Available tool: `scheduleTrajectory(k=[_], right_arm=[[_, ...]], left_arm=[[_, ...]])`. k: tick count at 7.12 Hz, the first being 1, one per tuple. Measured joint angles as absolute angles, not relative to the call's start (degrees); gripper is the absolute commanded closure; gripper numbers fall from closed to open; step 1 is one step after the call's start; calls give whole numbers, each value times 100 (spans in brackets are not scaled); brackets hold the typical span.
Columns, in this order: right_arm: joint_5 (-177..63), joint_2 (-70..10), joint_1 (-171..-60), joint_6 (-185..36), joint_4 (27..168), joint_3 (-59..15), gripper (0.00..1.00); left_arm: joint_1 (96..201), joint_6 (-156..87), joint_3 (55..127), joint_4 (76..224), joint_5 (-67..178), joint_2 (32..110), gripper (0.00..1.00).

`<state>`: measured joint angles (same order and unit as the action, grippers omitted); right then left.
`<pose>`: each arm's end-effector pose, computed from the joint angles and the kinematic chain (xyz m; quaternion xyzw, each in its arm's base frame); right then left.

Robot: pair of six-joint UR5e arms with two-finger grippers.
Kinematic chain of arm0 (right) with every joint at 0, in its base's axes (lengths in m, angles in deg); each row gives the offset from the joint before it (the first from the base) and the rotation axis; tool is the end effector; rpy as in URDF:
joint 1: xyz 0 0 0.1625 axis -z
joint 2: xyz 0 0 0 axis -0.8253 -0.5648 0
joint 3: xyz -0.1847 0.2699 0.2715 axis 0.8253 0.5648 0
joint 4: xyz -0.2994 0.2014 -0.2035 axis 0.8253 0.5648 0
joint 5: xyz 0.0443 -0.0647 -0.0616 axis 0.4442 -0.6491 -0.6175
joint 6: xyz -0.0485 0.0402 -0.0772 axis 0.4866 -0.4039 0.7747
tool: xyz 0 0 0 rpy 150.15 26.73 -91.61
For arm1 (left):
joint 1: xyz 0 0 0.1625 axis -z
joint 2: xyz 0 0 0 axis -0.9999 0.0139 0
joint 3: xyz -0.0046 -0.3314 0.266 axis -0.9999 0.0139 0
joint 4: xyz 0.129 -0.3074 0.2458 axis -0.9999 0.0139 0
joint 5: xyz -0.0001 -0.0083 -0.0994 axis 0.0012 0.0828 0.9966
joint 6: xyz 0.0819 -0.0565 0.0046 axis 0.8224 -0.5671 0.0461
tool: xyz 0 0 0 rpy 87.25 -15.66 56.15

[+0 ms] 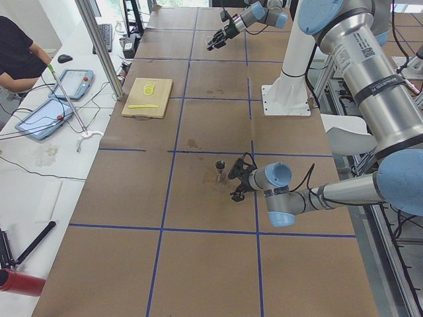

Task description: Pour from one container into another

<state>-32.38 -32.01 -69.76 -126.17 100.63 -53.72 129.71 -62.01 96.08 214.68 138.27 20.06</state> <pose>-0.4170 -0.3119 0.1976 0.4428 -0.3687 0.1364 0.8058 0.1304 -0.2542 0.6412 0.2979 0.4592 0.1194 0.8283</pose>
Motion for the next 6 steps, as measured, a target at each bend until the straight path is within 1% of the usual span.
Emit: scheduleTrajectory(k=[1, 2, 3, 4, 6], right_arm=[[-3238, -3227, -6979, -12617, 10063, -5366, 100], [-3234, -3272, -6982, -12619, 10066, -5362, 100], [-3224, -3323, -6982, -12629, 10065, -5361, 100], [-3221, -3348, -6984, -12695, 10063, -5347, 100], [-3290, -3545, -6986, -12934, 9975, -5321, 100]], left_arm=[[13854, -5128, 9578, 20843, 14330, 2228, 1], [14813, -4079, 9569, 19805, 14820, 2674, 1], [15645, -3208, 9571, 18536, 15216, 3279, 0], [16265, -2693, 9570, 17203, 15446, 3970, 0], [16903, -2372, 9566, 14685, 15603, 5381, 0]])
